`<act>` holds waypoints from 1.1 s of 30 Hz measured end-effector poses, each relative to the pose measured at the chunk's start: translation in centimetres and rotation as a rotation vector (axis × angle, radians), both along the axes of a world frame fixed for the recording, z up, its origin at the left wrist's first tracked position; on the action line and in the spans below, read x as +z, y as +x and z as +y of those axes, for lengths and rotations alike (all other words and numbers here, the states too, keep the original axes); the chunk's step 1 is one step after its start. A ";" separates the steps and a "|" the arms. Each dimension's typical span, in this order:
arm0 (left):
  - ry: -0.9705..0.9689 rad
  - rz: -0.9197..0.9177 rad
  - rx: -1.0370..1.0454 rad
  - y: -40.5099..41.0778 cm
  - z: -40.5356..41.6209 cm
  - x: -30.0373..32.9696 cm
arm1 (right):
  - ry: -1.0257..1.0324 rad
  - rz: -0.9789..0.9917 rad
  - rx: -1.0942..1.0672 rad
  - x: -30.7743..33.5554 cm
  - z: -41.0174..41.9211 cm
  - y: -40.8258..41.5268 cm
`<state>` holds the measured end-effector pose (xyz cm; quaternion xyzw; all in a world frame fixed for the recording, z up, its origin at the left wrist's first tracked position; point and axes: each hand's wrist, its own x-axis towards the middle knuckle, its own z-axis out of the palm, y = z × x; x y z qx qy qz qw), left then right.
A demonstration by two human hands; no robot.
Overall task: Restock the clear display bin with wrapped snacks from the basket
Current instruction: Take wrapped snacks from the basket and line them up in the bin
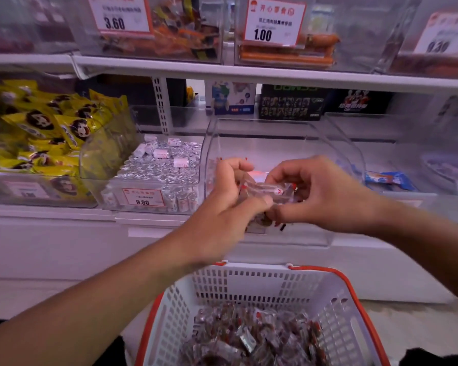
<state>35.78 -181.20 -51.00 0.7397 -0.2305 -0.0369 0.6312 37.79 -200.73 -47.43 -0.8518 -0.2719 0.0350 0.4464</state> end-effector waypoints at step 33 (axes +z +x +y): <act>0.621 -0.238 0.374 7.9 5.7 -1.6 | -0.568 0.376 -0.221 -7.0 8.2 14.8</act>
